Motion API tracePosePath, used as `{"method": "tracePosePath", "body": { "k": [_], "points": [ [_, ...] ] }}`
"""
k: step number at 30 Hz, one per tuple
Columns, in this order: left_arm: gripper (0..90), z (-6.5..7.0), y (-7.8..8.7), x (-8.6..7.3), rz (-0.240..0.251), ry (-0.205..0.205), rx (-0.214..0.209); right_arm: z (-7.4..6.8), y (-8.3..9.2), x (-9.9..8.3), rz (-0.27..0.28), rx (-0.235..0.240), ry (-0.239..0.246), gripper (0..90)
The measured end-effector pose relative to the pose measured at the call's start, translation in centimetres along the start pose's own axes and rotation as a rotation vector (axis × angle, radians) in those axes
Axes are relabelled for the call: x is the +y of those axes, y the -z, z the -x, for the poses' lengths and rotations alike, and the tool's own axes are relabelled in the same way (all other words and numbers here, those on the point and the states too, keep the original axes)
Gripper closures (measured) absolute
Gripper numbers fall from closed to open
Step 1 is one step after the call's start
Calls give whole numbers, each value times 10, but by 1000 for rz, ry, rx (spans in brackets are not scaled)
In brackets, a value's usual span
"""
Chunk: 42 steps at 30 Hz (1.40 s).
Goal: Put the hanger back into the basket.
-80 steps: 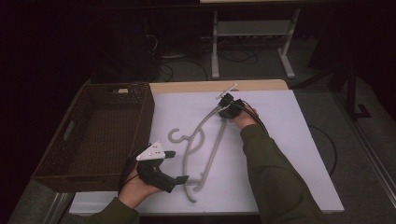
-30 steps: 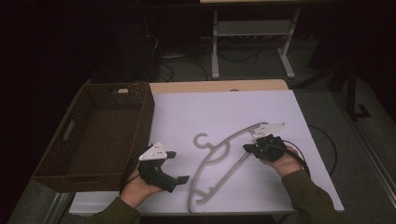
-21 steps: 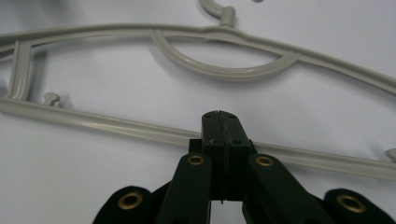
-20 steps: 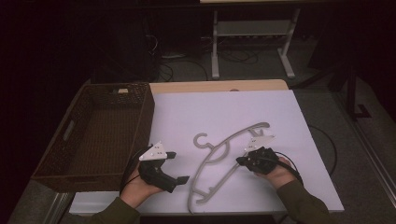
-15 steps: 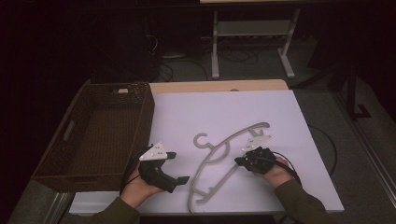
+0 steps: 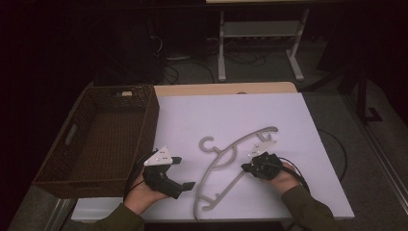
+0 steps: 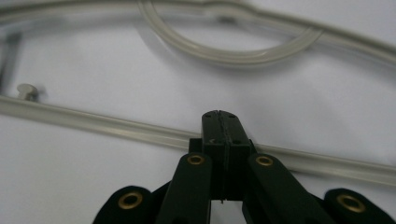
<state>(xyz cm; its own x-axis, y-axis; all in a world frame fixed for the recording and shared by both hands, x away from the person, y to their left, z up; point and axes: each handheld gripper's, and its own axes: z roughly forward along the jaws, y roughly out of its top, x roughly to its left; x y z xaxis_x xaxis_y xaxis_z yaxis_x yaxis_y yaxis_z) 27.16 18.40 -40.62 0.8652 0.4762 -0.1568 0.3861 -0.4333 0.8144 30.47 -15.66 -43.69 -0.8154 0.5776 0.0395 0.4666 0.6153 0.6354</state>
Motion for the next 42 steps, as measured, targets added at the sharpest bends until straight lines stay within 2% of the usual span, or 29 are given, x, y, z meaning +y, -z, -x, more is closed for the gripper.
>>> {"method": "tracePosePath", "body": {
  "k": [9, 15, 21, 23, 25, 29, 32, 34, 36, 37, 38, 42],
  "points": [
    [0, 0, -2, 1, -5, 0, 10, 0, -2, -1, -11, 2, -5, 896],
    [0, -2, -9, 4, -13, 11, 22, 0, -2, -1, -11, 2, -4, 895],
    [0, -9, -32, 11, -25, 52, 39, 0, -2, 0, -13, 1, -2, 896],
    [0, -11, -39, 12, -43, 50, 41, -1, -2, 0, -13, 1, -4, 896],
    [53, -12, -45, 12, -54, 52, 42, 0, -2, 0, -12, 1, -5, 896],
    [70, -13, -58, 14, -79, 47, 62, -1, -2, 0, -12, 0, -3, 896],
    [139, -13, -67, 18, -94, 39, 70, -1, -2, 0, -13, 0, -3, 896],
    [149, -12, -74, 20, -113, 28, 75, -1, -2, 0, -13, 0, -4, 896],
    [204, -12, -80, 22, -136, 7, 90, 0, -2, 0, -14, 0, -3, 896],
    [231, -9, -83, 22, -137, 23, 96, 0, -2, 0, -13, 1, -3, 896],
    [256, -9, -85, 23, -155, 8, 101, 0, -2, 0, -13, 0, -4, 896],
    [368, -6, -93, 25, -170, 14, 111, 0, -2, 0, -12, 0, -4, 896]
  ]
}}
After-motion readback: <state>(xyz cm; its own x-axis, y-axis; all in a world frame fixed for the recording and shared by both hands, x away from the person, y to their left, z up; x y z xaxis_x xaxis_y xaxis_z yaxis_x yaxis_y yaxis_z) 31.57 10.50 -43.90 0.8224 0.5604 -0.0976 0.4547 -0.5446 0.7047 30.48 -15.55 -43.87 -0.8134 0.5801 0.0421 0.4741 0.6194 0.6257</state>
